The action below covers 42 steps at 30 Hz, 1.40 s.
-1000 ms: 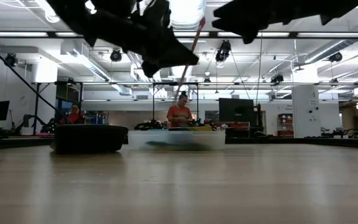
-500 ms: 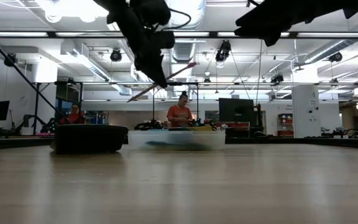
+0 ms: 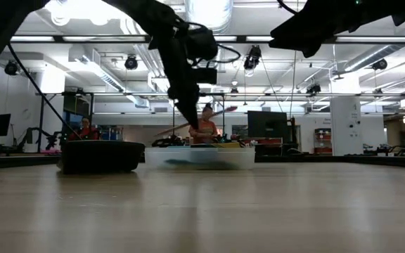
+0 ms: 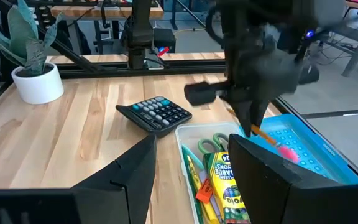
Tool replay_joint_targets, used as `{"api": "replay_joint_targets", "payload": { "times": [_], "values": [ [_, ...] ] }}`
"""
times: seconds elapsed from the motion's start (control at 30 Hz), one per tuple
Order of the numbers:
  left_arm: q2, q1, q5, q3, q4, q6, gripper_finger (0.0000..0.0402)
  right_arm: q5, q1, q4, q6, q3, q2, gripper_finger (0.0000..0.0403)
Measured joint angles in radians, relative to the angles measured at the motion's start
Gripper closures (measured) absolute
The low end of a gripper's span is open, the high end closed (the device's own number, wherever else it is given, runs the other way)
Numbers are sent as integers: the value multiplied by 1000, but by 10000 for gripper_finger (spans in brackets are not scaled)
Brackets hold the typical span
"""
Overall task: Pack school essentials
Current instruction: Put the orange pencil into the blue supply box
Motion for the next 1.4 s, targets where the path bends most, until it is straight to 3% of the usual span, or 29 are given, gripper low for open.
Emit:
{"api": "replay_joint_targets", "payload": {
  "times": [0.4, 1.13, 1.4],
  "values": [
    [60, 2, -2, -13, 79, 100, 394, 0, 0, -1, -5, -1, 1, 213],
    [78, -2, 2, -31, 70, 93, 389, -1, 0, -2, -6, -10, 2, 213],
    [78, -2, 4, -32, 72, 93, 318, -1, 0, -2, -6, -10, 2, 213]
  ]
}}
